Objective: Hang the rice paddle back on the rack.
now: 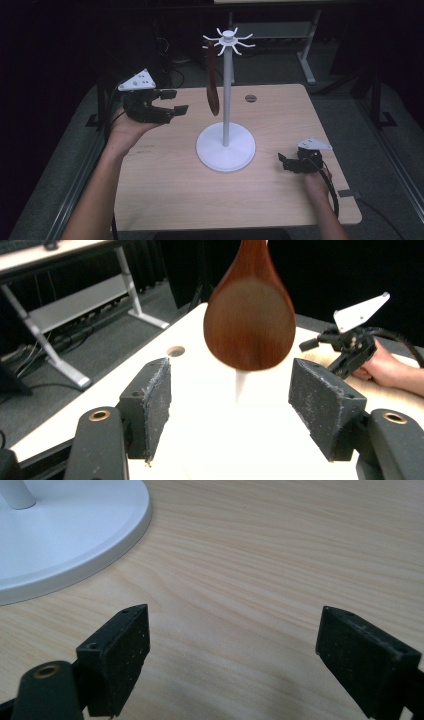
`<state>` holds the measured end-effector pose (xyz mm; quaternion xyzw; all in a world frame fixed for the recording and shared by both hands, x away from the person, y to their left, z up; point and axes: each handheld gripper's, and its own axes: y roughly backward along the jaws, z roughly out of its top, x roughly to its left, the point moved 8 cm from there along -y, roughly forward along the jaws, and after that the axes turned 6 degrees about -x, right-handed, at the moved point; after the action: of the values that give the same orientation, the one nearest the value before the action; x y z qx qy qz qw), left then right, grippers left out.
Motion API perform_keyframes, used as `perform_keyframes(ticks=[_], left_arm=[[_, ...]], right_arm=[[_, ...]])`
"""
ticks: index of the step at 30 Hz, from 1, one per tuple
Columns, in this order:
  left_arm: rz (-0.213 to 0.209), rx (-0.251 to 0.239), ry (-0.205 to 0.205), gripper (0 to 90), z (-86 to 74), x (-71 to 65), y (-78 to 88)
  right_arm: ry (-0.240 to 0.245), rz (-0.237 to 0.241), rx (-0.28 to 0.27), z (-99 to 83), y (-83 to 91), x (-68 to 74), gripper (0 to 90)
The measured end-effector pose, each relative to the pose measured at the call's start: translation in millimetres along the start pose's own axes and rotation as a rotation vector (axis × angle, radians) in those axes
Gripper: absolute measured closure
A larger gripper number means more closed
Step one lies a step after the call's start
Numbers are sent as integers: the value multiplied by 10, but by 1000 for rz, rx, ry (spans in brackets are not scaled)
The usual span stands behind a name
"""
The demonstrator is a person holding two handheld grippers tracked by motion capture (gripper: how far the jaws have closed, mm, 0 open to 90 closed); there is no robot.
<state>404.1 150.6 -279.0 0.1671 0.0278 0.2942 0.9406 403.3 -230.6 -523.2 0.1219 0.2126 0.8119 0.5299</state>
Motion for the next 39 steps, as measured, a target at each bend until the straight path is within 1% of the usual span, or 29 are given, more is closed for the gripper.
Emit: perform_keyframes(ticks=[5, 13, 14, 17, 19, 20, 22, 24, 25, 26, 27, 28, 29, 30, 31, 32, 33, 34, 35, 36, 38, 39], left_arm=[[37, 29, 25, 278, -240, 50, 56], [53, 82, 42, 259, -575, 73, 125], [57, 82, 48, 255, -607, 69, 128], [65, 92, 50, 244, -706, 54, 153], [70, 106, 48, 236, -812, 32, 171], [72, 107, 55, 235, -847, 20, 173], [70, 117, 48, 230, -879, 17, 180], [75, 126, 57, 229, -965, 0, 180], [78, 133, 63, 227, -1039, -12, 185], [78, 133, 63, 226, -1039, -12, 185], [83, 132, 64, 225, -1096, -17, 191], [83, 132, 64, 225, -1096, -17, 191], [86, 133, 70, 225, -1166, -22, 204], [86, 133, 70, 224, -1166, -22, 204], [94, 133, 74, 224, -1217, -21, 216], [94, 133, 74, 221, -1217, -21, 216], [96, 129, 81, 220, -1276, -24, 233], [96, 129, 81, 220, -1276, -24, 233], [101, 137, 83, 219, -1331, -22, 249], [101, 137, 83, 218, -1331, -22, 249], [108, 136, 86, 216, -1381, -25, 257], [109, 136, 89, 213, -1433, -29, 266]], right_arm=[[0, 2, 0, 0, -1, 2, 135], [0, 1, 4, -2, -4, 6, 135], [1, 0, 4, -2, -4, 6, 135], [3, 0, 3, -1, -5, 5, 135], [4, -1, 4, -2, -4, 6, 135], [5, -1, 5, -2, -4, 8, 135], [5, -1, 4, -2, -4, 7, 135], [5, -1, 5, -2, -4, 7, 135], [8, -2, 5, -2, -5, 7, 135], [8, -2, 5, -2, -5, 7, 135], [9, -3, 6, -2, -5, 8, 135], [9, -3, 6, -2, -5, 8, 135], [9, -3, 6, -2, -4, 8, 135], [9, -3, 6, -2, -4, 7, 135], [10, -3, 6, -2, -5, 8, 135], [10, -3, 6, -2, -5, 8, 135], [11, -3, 7, -3, -4, 8, 135], [11, -3, 6, -3, -5, 8, 135], [10, -3, 6, -3, -4, 8, 135], [10, -3, 6, -3, -4, 8, 135], [12, -3, 7, -3, -4, 8, 135], [12, -3, 8, -4, -4, 11, 135]])
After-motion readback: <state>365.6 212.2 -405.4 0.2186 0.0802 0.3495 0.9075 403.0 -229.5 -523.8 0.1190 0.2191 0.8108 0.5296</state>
